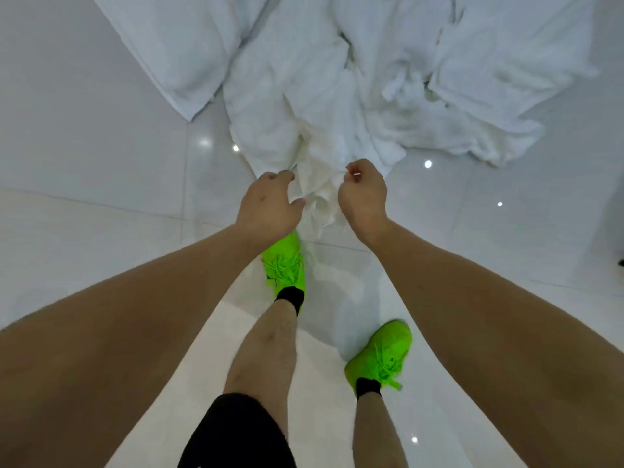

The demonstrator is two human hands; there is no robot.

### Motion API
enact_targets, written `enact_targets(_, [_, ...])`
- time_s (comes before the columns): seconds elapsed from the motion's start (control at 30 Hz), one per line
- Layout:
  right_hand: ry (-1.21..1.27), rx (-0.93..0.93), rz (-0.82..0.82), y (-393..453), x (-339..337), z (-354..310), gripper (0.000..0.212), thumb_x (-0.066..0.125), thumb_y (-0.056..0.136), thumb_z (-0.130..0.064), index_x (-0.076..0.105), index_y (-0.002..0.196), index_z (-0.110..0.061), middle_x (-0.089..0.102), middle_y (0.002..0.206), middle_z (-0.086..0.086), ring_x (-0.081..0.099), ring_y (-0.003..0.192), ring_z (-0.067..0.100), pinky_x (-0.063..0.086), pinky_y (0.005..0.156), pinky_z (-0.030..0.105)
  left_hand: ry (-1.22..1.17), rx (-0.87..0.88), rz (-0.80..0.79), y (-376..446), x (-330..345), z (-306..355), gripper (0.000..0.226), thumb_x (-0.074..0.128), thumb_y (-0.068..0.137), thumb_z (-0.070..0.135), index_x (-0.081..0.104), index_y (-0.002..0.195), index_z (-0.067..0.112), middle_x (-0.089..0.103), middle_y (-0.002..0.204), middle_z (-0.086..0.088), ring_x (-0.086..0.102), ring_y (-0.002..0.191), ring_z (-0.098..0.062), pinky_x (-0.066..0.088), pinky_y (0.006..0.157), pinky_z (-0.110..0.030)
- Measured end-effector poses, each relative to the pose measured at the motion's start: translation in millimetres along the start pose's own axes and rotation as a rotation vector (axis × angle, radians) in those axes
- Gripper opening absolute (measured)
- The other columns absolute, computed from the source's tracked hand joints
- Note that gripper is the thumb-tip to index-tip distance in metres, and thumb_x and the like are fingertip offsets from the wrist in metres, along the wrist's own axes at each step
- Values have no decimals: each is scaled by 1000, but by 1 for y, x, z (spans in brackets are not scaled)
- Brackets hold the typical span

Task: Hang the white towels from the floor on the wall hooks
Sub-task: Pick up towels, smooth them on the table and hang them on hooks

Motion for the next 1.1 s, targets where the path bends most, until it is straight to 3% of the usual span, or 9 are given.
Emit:
enact_targets(0.2, [168,-100,-130,-89,-157,-128,24,40,84,-3,60,92,-12,62,92,4,56,79,19,46,70,31,67,266,107,-112,-96,157,60,61,93,33,40,147,18,46,147,-7,41,135,-26,31,109,-33])
enact_targets(0.27, [191,-161,-157,-131,-223,-154,24,40,83,0,59,82,-15,60,83,2,55,76,20,44,68,29,64,363,180,-159,-119,216,41,59,90,32,56,130,21,61,128,-5,54,119,-26,42,98,-34])
enact_targets(0.33, [215,-247,-150,-174,-288,-168,22,44,84,-2,60,78,-16,61,80,1,58,78,21,46,72,30,39,398,253,-208,-138,275,15,58,90,33,62,92,19,64,87,0,59,85,-22,43,69,-33])
enact_targets(0.4, [196,-337,-122,-216,-351,-172,15,54,90,-16,60,76,-15,61,78,1,59,78,19,48,73,32,62,424,278,-256,-152,330,23,61,91,35,58,75,18,57,68,1,53,70,-21,36,56,-30])
enact_targets(0.5, [105,-464,-65,-287,-458,-165,46,70,81,-57,58,73,-12,54,71,0,53,65,15,44,64,29,195,558,282,-330,-163,411,14,67,87,38,64,83,25,60,75,3,58,80,-20,38,61,-29])
enact_targets(0.57, [-1,-524,-36,-329,-529,-152,53,80,69,-55,61,78,-6,52,68,-1,50,58,13,40,56,25,314,662,314,-379,-166,464,19,69,86,42,59,79,27,61,79,2,57,83,-21,36,64,-29])
enact_targets(0.7, [-210,-581,155,-394,-655,-119,24,81,73,-28,68,74,-8,55,62,2,52,54,14,40,52,25,382,821,407,-467,-151,555,18,65,89,41,63,89,24,62,83,0,55,82,-21,37,63,-30])
enact_targets(0.93, [-230,-584,555,-459,-818,-64,27,80,76,-35,66,63,-16,63,66,2,61,67,20,47,61,32,354,1066,484,-560,-99,682,43,57,91,49,49,64,17,54,65,0,53,71,-21,37,59,-33])
enact_targets(1.1, [-275,-559,714,-461,-906,-29,23,79,77,-40,68,64,-24,64,66,0,62,69,19,46,57,31,484,1157,415,-582,-73,771,48,68,78,62,53,67,18,55,67,0,53,72,-18,38,60,-32])
Point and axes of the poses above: each hand's wrist, its own y-axis towards the middle knuckle, its own x-axis out of the palm, z = x × y, the point moved 1 cm from there along y, towards the middle knuckle
